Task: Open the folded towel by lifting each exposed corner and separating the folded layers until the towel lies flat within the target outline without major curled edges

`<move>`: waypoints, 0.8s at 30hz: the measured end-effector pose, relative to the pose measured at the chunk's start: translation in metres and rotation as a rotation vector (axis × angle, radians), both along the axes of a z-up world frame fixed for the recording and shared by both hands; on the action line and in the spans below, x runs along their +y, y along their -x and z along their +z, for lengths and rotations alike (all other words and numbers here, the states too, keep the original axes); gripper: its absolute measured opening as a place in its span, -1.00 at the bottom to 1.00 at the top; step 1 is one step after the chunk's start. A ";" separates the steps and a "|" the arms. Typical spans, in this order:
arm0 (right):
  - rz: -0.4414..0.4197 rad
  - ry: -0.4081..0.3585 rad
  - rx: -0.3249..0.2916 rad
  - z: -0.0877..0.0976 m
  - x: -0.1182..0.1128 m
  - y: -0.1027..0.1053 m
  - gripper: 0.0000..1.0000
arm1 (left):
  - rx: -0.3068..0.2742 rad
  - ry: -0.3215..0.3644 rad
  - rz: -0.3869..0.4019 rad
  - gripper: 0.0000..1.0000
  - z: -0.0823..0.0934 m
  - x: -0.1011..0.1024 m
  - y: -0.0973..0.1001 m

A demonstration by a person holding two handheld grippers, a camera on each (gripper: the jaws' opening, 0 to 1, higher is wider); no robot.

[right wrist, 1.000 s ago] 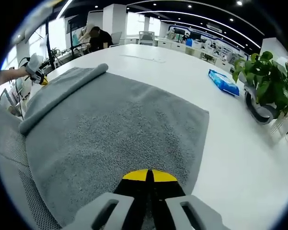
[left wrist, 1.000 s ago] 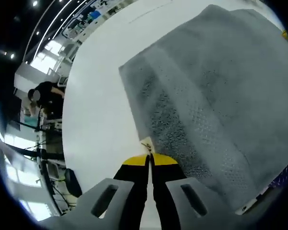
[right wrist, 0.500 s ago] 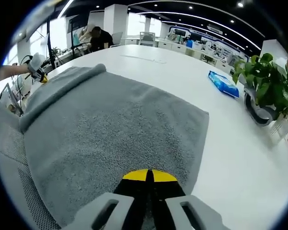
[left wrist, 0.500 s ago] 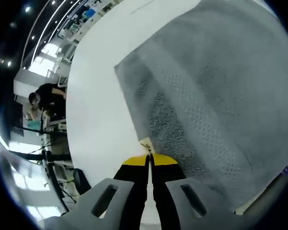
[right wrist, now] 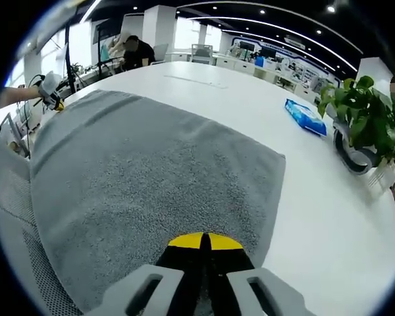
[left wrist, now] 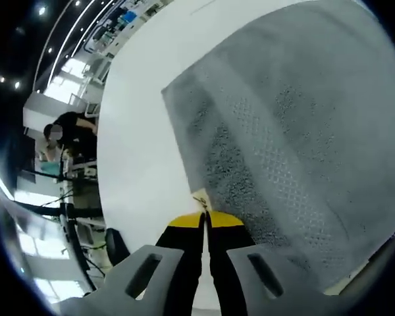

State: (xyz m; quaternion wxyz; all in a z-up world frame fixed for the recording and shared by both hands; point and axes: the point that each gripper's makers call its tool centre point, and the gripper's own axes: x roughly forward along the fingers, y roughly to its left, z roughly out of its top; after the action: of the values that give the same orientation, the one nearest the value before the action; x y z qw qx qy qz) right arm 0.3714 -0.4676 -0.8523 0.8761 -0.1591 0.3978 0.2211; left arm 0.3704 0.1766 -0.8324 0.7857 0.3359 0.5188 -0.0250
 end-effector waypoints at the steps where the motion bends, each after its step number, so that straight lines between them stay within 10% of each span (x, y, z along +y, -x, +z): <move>1: -0.003 -0.007 -0.002 0.000 0.000 0.000 -1.00 | -0.002 0.009 0.005 -0.99 0.000 0.002 -0.001; 14: -0.033 -0.091 -0.002 0.001 -0.003 0.000 -1.00 | -0.141 0.085 0.032 -0.95 0.003 0.000 -0.003; 18: -0.101 -0.163 0.038 0.002 0.002 0.001 -0.99 | -0.306 0.341 0.122 -0.58 0.016 -0.031 -0.002; 24: -0.086 -0.304 0.029 0.015 0.031 -0.001 -0.16 | -0.333 0.498 -0.024 -0.33 0.023 -0.094 0.014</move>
State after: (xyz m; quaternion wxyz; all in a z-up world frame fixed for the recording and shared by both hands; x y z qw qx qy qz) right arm 0.3720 -0.4370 -0.8373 0.8930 -0.0042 0.3786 0.2432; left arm 0.3566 0.0822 -0.8090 0.9179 0.1385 0.3567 -0.1054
